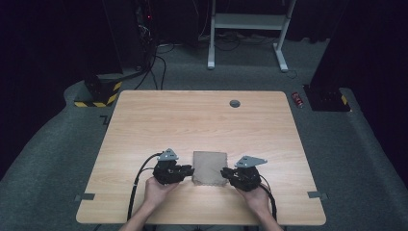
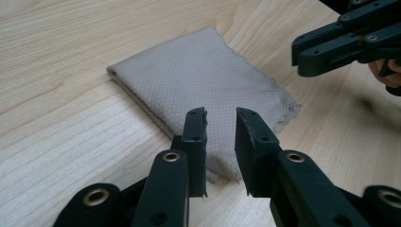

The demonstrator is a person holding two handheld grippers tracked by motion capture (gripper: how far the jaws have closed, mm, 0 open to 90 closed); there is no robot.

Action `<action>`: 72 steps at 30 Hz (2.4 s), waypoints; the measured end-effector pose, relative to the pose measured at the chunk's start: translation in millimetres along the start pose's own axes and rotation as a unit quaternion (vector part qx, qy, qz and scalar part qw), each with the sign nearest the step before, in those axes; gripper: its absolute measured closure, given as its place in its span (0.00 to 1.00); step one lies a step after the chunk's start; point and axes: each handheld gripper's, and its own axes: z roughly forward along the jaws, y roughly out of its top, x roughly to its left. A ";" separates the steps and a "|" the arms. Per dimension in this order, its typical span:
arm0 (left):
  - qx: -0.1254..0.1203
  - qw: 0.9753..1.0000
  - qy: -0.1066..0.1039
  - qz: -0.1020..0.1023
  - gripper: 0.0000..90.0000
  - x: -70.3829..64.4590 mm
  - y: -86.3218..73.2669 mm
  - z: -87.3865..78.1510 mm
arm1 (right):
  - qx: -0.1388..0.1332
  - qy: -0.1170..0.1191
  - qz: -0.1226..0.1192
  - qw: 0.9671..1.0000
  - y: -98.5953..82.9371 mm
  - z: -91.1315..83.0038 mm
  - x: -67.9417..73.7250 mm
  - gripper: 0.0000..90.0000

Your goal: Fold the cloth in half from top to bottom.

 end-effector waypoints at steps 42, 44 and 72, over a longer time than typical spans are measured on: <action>0.039 0.990 0.134 -0.012 0.58 36.4 37.8 49.0 | 0.032 -0.108 0.023 0.993 32.8 46.6 -46.0 0.77; 0.047 0.989 0.139 -0.013 0.58 38.5 37.9 54.2 | 0.041 -0.112 0.023 0.993 33.8 51.5 -48.8 0.77; 0.055 0.992 0.111 -0.010 0.97 53.2 53.9 71.6 | 0.067 -0.119 0.011 0.990 42.5 68.0 -61.5 1.00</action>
